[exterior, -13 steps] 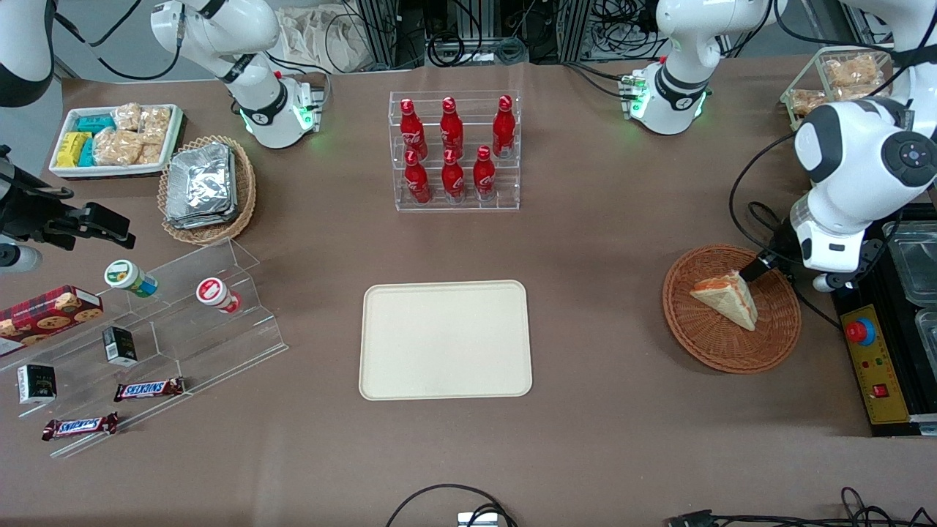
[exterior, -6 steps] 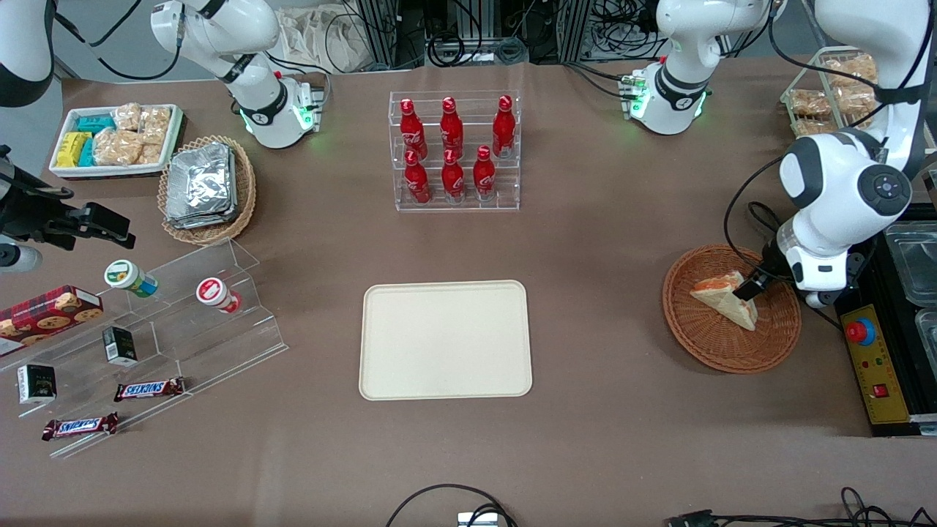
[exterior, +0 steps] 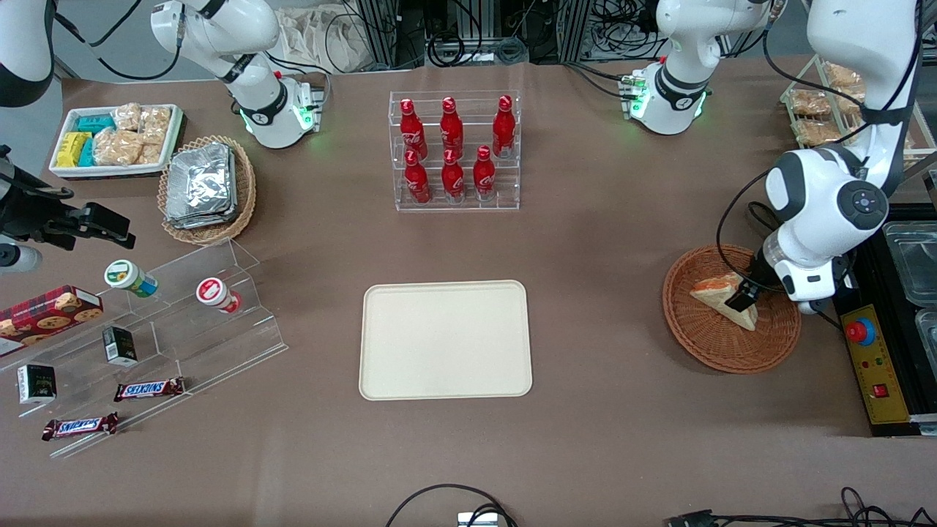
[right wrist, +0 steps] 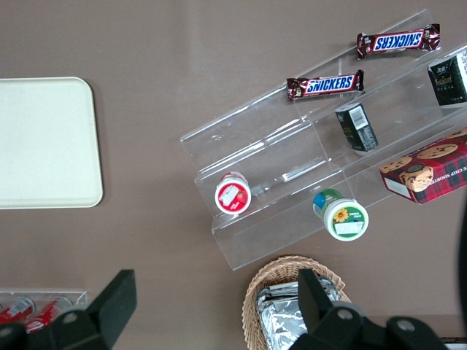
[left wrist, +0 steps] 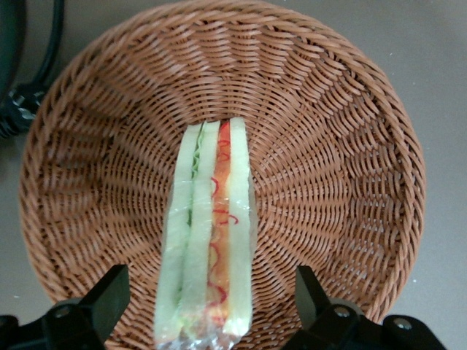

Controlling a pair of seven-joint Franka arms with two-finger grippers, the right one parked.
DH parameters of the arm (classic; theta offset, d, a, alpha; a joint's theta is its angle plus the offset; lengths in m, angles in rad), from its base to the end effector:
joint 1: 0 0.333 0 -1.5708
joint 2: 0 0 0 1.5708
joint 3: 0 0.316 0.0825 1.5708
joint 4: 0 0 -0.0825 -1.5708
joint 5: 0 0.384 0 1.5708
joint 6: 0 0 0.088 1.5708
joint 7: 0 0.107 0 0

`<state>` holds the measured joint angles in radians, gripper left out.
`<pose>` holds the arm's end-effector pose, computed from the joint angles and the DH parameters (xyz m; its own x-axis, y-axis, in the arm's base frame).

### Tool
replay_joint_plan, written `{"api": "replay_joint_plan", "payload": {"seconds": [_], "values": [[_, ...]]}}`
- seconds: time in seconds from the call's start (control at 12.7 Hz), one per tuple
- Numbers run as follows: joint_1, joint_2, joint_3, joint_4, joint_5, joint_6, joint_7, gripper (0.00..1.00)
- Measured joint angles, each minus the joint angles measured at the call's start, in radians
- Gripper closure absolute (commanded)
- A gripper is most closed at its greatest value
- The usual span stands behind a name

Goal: Place sandwich from basket to tray
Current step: 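Lower the open left gripper around the sandwich and close it, then lift the sandwich upright out of the basket with the left gripper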

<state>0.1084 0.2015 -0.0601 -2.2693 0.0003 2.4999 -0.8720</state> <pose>0.5379 0.0259 0.2724 0.6045 0.7965 0.0099 0.7960 -0.6045 0.0302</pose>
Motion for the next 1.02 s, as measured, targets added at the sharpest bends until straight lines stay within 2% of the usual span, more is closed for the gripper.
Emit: {"api": "replay_joint_plan", "payload": {"seconds": [0.31,0.39,0.47,0.71,0.86,1.02], "values": [[-0.001,0.043,-0.002,-0.007,0.000,0.058,-0.022,0.00],[-0.001,0.051,-0.002,-0.013,0.000,0.074,-0.022,0.05],[-0.001,0.056,-0.002,-0.020,0.000,0.087,-0.023,0.14],[-0.001,0.059,-0.002,-0.031,0.000,0.101,-0.023,0.48],[-0.002,0.059,-0.002,-0.033,0.002,0.101,-0.021,0.57],[-0.005,0.059,-0.003,-0.033,0.007,0.100,0.002,0.58]]}}
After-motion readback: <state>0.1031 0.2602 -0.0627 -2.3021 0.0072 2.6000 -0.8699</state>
